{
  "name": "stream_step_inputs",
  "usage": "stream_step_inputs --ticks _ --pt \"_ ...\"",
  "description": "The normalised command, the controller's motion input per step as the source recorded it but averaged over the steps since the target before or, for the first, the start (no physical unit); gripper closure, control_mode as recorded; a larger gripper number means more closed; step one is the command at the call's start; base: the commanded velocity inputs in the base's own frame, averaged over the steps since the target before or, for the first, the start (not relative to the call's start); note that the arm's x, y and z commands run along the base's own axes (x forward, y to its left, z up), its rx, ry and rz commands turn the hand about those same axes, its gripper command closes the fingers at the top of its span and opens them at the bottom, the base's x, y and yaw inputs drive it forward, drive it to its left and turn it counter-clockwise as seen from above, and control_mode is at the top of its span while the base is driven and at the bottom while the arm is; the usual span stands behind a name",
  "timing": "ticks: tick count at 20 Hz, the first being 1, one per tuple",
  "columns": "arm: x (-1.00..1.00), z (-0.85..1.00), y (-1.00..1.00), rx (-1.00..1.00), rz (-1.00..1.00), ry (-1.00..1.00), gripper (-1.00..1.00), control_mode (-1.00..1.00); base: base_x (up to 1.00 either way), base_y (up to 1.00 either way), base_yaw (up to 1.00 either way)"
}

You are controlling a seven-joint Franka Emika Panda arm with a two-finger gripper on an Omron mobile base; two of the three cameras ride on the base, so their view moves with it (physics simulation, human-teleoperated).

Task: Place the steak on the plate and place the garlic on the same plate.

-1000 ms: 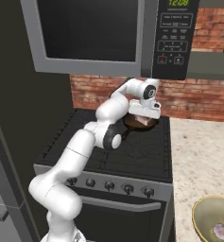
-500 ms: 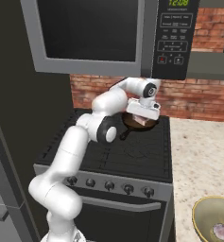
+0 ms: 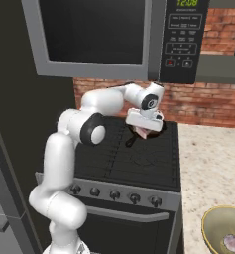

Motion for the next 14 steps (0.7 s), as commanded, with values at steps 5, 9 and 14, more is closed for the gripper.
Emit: stream_step_inputs --ticks 5,9,14 --pt "-0.6 0.1 0.16 -0.03 0.0 -0.17 1.0 -1.0 0.0 0.0 0.0" --pt "-0.39 0.36 0.08 -0.05 -0.04 -0.12 1.0 -1.0 0.0 0.0 0.0" --pt "-0.62 0.4 0.0 -0.06 -0.09 -0.07 1.0 -1.0 0.0 0.0 0.0"
